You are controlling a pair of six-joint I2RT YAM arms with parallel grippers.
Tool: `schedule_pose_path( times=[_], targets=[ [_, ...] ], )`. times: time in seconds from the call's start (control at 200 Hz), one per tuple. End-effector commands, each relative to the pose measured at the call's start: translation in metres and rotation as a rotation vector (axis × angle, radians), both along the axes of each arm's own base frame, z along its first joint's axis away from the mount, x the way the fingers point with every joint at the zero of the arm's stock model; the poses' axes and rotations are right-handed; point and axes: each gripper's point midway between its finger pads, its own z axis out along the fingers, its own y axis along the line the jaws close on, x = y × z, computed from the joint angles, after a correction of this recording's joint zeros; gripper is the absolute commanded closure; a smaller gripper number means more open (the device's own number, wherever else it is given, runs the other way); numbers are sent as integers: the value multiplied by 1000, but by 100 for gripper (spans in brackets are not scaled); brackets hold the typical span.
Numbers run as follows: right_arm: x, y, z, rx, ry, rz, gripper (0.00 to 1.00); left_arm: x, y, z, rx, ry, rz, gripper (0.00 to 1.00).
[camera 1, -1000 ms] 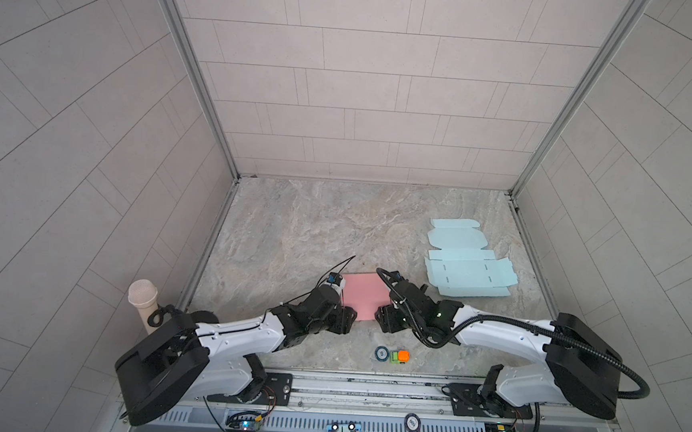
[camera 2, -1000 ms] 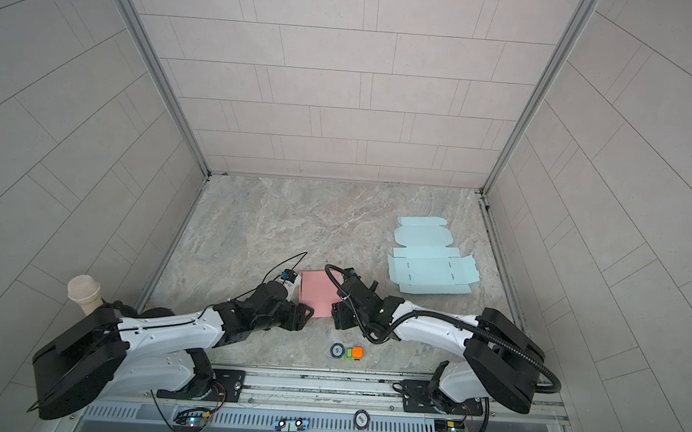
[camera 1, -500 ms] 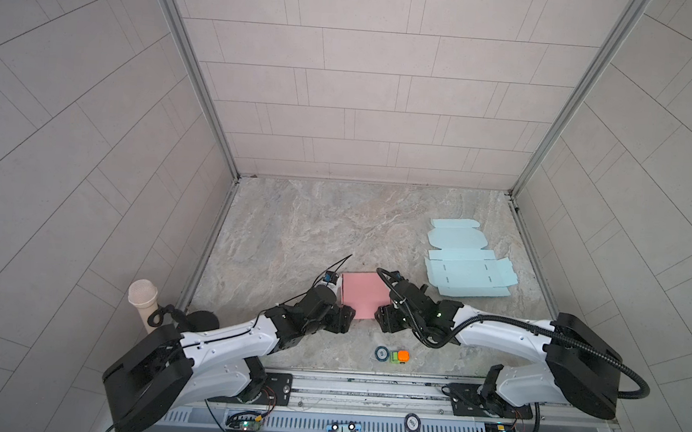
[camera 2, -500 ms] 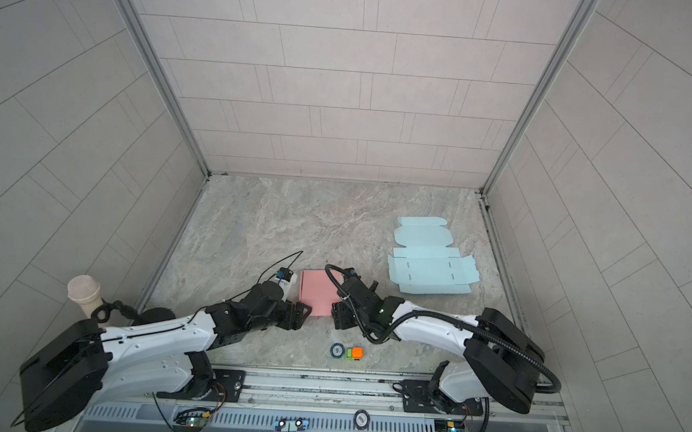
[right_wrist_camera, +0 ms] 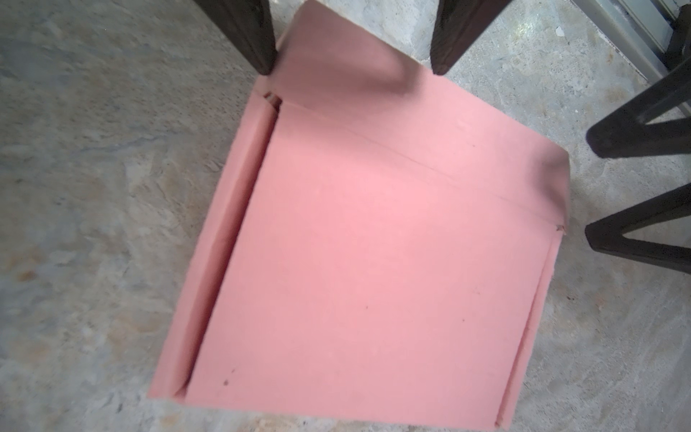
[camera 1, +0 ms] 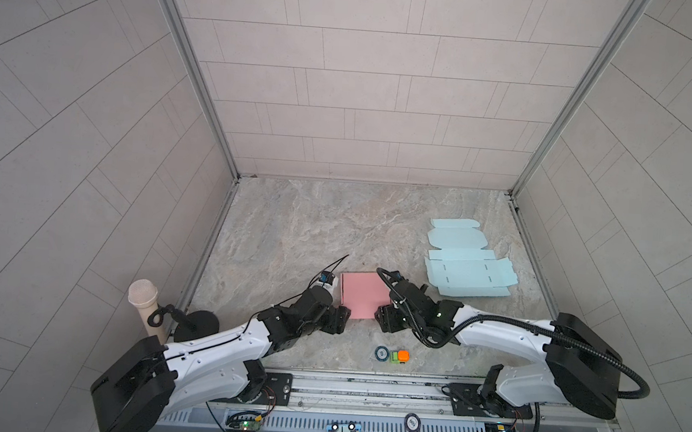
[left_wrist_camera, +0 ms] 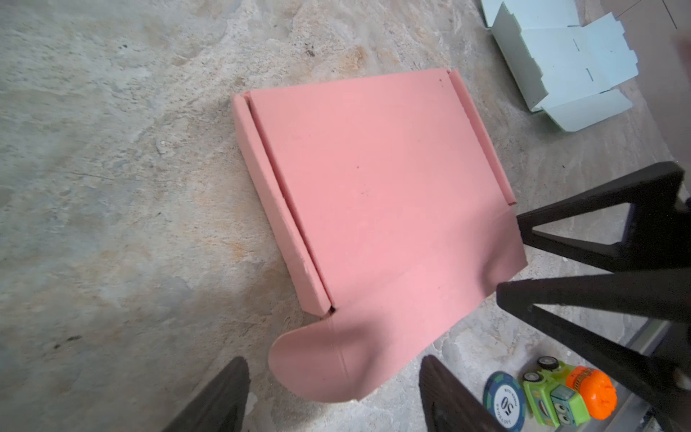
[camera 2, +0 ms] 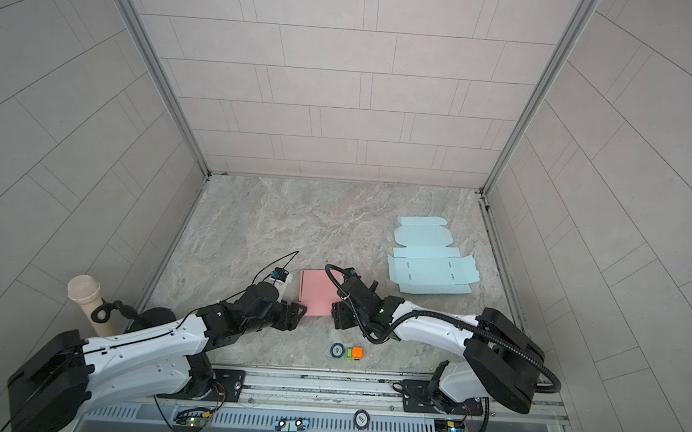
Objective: Fold the paper box
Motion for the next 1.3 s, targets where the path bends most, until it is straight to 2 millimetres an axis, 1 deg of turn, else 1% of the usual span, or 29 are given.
schedule_pose_path(
  times=[0.0,0.29,0.441,0.826,1.031,1.292],
  targets=[
    [1,0,1,3,-11,-18,31,-1,-11,8,-42,-7,-26,26],
    [2,2,2,2,-9,-16,30,-3,-25,3,-50,10,-47,28],
    [2,4,2,7,-7,-10,30,-3,-27,-1,-52,20,-50,29],
    [1,16,8,53,-8,3,30,-3,-34,1,-68,21,-59,30],
    [0,22,11,73,-9,13,30,-2,-35,0,-69,23,-53,30],
    [-1,24,3,73,2,9,31,-1,-33,-5,-61,24,-42,31]
  ],
)
